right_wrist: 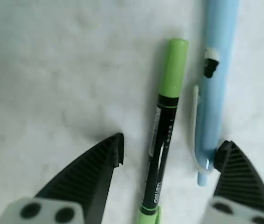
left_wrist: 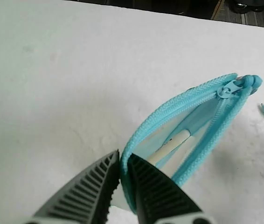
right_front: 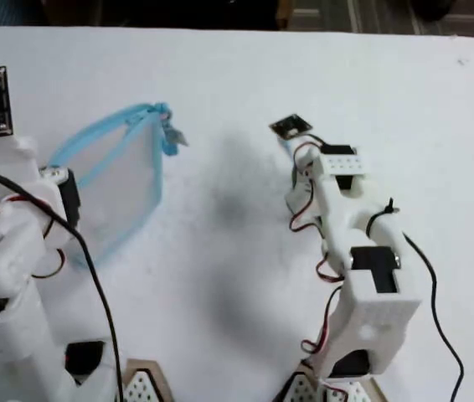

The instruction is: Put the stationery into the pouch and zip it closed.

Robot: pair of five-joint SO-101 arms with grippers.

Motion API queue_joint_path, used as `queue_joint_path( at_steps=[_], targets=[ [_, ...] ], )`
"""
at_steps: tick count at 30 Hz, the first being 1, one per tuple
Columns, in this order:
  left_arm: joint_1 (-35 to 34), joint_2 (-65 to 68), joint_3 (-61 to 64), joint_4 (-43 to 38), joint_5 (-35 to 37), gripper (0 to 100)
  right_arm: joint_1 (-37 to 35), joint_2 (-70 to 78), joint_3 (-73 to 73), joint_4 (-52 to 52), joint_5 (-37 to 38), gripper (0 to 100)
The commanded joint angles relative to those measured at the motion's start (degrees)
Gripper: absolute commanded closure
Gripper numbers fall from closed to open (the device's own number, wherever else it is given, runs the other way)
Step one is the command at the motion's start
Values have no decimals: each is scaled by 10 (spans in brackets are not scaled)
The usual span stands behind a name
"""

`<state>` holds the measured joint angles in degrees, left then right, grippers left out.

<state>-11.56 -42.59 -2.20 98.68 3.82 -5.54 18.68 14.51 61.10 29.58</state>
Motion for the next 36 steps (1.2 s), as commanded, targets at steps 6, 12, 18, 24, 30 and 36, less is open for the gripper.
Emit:
queue_joint_path(
  at_steps=[6, 12, 18, 24, 30, 36],
  targets=[
    [4, -6, -2, -13, -2, 978, -3, 0, -4, -5, 9, 948],
    [4, -6, -2, -13, -2, 978, -15, -35, -4, 36, 5, 976],
    [4, -6, -2, -13, -2, 978, -44, -145, -4, 88, 4, 981],
    [4, -6, -2, -13, -2, 978, -90, -260, -4, 134, 4, 981],
    [4, -6, -2, -13, -2, 978, -133, -356, -4, 138, -12, 981],
    [4, -6, -2, -13, -2, 978, -169, -427, -4, 88, -130, 981]
  ],
)
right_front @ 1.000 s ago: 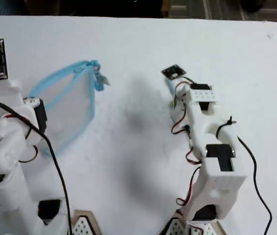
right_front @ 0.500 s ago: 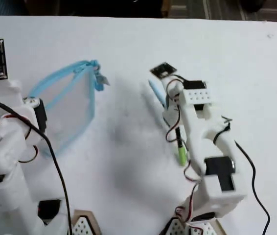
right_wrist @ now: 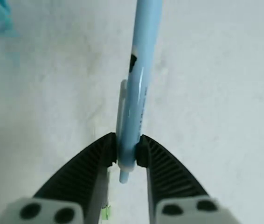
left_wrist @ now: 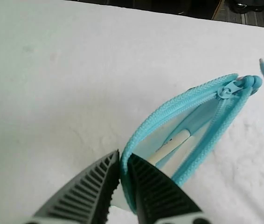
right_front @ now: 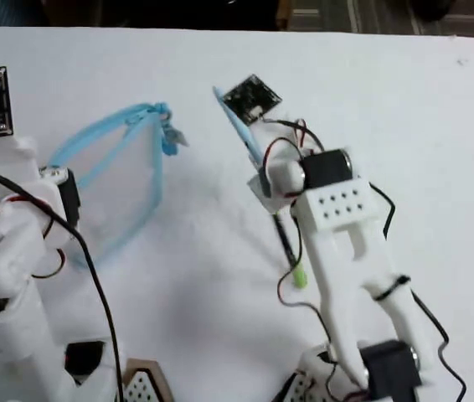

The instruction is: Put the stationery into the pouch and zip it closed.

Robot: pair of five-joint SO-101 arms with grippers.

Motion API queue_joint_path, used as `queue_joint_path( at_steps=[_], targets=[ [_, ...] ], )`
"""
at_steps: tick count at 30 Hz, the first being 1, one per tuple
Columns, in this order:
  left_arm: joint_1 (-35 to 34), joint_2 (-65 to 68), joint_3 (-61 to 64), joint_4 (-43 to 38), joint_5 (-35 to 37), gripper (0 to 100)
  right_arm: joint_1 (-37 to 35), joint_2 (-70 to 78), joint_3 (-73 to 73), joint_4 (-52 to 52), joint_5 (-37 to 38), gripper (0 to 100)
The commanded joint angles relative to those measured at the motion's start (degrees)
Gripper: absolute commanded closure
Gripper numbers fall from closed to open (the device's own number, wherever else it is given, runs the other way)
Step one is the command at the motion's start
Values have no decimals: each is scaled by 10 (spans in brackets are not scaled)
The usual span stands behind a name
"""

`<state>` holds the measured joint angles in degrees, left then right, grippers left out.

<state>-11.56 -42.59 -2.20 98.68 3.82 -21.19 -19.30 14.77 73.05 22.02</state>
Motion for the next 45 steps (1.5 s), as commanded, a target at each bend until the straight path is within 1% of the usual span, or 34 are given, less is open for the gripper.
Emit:
queue_joint_path(
  at_steps=[1, 5, 9, 10, 13, 15, 18, 21, 25, 31, 40, 45],
  targets=[
    [4, -6, -2, -13, -2, 978, -16, -60, -6, -50, -78, 981],
    [4, -6, -2, -12, -2, 978, -35, -131, -6, -128, -171, 981],
    [4, -6, -2, -13, -2, 978, -77, -200, -6, -198, -267, 981],
    [4, -6, -2, -13, -2, 978, -96, -216, -5, -204, -284, 981],
    [4, -6, -2, -13, -2, 978, -164, -256, -2, -205, -297, 981],
    [4, -6, -2, -13, -2, 978, -197, -276, -4, -215, -325, 981],
    [4, -6, -3, -13, -2, 978, -217, -284, -2, -267, -391, 981],
    [4, -6, -3, -13, -2, 978, -220, -268, 15, -339, -429, 981],
    [4, -6, -3, -13, -2, 978, -231, -239, 78, -458, -458, 981],
    [4, -6, -3, -12, -2, 978, -284, -206, 138, -562, -469, 981],
    [4, -6, -3, -13, -2, 978, -288, -138, 139, -618, -469, 981],
    [4, -6, -3, -13, -2, 978, -289, -102, 142, -621, -469, 981]
  ],
)
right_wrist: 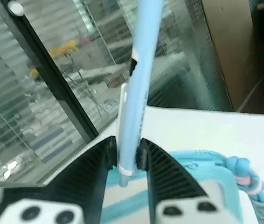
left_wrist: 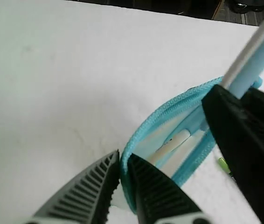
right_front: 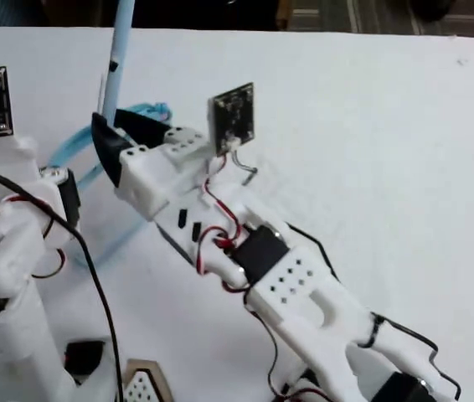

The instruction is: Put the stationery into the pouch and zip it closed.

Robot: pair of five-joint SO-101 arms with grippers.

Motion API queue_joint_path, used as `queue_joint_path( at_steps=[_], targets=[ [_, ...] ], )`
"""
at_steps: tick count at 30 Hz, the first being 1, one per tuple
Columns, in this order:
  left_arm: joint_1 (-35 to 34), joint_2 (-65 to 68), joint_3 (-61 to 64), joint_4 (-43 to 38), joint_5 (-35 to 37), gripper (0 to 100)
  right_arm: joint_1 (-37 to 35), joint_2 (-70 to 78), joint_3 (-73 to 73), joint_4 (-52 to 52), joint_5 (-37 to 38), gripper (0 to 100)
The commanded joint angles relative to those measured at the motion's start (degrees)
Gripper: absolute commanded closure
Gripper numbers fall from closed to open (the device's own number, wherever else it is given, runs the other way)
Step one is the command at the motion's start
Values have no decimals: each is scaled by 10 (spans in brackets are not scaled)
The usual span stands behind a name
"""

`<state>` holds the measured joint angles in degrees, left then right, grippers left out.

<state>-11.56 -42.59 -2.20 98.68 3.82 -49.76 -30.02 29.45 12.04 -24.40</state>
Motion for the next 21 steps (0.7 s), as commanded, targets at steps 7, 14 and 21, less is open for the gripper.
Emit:
queue_joint_path(
  at_steps=[7, 14, 21],
  targets=[
    [4, -6, -4, -13, -2, 978, -51, 8, -4, 46, 62, 978],
    [4, -6, -5, -13, -2, 978, -77, 8, -4, 71, 81, 978],
    [4, -6, -5, -13, -2, 978, -72, -12, -5, 123, 81, 978]
  ],
)
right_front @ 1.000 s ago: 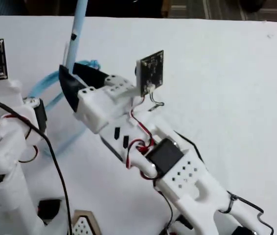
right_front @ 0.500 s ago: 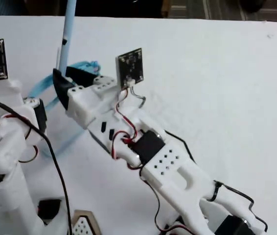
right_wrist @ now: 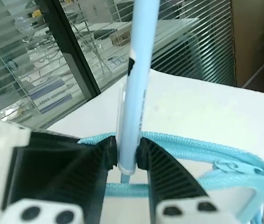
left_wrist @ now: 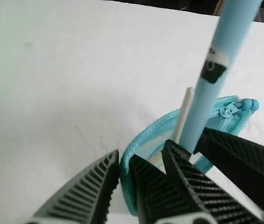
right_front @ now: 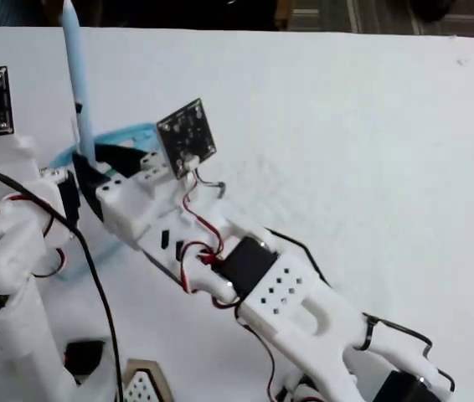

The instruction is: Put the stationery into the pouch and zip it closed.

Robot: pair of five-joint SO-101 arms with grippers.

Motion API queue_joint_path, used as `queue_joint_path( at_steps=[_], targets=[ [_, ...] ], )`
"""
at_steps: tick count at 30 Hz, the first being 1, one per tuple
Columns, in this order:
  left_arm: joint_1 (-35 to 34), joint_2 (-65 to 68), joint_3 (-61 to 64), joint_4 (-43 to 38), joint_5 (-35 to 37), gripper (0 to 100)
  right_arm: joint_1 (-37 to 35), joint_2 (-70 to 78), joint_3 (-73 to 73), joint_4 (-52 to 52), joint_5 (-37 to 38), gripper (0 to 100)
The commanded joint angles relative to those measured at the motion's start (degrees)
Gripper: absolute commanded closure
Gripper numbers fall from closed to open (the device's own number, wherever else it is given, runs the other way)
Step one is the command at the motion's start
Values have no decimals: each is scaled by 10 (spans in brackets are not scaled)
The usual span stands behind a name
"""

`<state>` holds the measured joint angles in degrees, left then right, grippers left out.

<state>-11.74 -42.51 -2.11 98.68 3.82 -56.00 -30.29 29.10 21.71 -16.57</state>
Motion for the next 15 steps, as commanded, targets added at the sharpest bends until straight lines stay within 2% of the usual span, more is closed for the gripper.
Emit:
queue_joint_path(
  at_steps=[1, 11, 15],
  targets=[
    [6, -7, -6, -13, -2, 978, -12, -17, -2, 35, 4, 978],
    [6, -7, -4, -14, -2, 978, -12, -84, -2, 122, 4, 975],
    [6, -7, -4, -14, -2, 978, -13, -87, -2, 138, 4, 901]
  ],
)
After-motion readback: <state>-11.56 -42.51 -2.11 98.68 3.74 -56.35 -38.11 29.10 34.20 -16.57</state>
